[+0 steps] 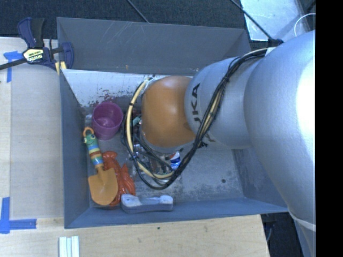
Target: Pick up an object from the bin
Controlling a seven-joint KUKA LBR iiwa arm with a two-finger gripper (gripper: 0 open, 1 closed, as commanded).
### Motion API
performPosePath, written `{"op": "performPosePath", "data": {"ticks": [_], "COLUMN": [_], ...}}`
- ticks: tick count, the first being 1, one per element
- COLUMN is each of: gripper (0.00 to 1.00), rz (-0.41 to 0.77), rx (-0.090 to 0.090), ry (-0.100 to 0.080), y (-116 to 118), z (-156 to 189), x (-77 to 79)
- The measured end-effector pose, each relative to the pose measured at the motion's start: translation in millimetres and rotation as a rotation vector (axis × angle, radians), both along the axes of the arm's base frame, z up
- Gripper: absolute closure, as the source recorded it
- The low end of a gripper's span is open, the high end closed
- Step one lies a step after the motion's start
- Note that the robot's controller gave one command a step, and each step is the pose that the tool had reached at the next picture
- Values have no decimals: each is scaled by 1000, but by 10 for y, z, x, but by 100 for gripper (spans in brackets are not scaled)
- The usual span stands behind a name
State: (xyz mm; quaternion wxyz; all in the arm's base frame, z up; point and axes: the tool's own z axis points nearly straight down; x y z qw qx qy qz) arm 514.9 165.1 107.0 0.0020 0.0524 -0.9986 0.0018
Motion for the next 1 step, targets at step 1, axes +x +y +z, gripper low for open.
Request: {"op": "performPosePath", "data": {"ticks": [1], "gripper": [100], "rz": [40], "rx": [0], "ry": [-3], "y": [409], "z": [-163], "x": [-52]}}
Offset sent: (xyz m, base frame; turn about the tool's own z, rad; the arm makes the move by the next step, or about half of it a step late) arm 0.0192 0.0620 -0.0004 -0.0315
